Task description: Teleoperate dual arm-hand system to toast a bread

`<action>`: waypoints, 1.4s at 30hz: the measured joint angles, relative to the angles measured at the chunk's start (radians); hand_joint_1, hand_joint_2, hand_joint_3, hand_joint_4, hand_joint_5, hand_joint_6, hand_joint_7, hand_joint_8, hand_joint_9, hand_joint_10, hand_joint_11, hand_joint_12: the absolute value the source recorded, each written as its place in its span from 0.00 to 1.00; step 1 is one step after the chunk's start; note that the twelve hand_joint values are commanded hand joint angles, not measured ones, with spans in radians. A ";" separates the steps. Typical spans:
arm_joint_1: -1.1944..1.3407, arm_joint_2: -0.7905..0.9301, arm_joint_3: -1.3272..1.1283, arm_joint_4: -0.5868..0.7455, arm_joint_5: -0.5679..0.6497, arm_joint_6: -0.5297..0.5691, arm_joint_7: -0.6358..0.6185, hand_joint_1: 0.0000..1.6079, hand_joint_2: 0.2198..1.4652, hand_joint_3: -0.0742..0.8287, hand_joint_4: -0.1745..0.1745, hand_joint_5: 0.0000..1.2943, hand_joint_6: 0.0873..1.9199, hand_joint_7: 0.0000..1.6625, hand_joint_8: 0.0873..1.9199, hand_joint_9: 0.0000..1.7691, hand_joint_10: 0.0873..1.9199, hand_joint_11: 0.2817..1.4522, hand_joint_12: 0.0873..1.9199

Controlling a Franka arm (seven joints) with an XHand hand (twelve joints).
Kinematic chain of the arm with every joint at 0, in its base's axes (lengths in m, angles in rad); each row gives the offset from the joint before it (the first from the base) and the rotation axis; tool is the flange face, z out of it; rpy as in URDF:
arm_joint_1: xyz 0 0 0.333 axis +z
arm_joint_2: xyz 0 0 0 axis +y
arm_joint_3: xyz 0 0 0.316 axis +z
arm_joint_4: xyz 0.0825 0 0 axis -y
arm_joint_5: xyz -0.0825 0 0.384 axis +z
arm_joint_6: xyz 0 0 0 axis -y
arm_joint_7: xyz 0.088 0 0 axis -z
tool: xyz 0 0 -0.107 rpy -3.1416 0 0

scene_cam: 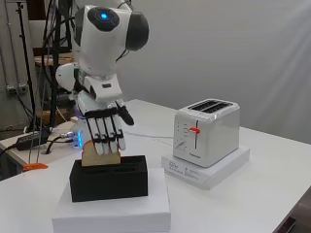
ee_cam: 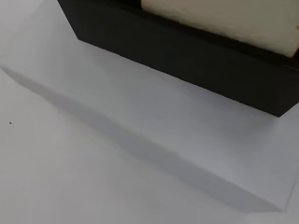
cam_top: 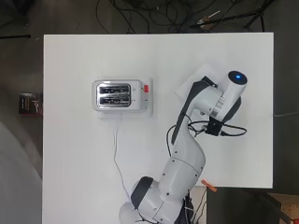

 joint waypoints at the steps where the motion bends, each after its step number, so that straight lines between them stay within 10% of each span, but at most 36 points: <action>1: -0.001 0.007 0.002 -0.001 -0.010 0.004 -0.016 0.17 0.64 0.06 0.38 0.26 0.00 0.30 0.00 0.33 0.00 0.13 0.00; 22: -0.020 -0.103 -0.011 -0.215 -0.134 0.155 -0.062 0.28 0.59 0.08 0.61 0.34 0.00 0.32 0.00 0.35 0.00 0.13 0.00; 40: -0.069 0.032 -0.021 -0.041 -0.011 0.070 -0.107 0.29 0.68 0.10 0.57 0.34 0.00 0.36 0.00 0.39 0.00 0.15 0.00; 41: -0.072 0.041 -0.020 -0.033 -0.012 0.068 -0.108 0.36 0.70 0.09 0.65 0.46 0.00 0.47 0.00 0.48 0.00 0.22 0.00; 42: -0.075 0.052 -0.018 -0.021 -0.014 0.065 -0.108 0.56 0.69 0.09 0.42 0.55 0.15 0.57 0.09 0.56 0.14 0.33 0.00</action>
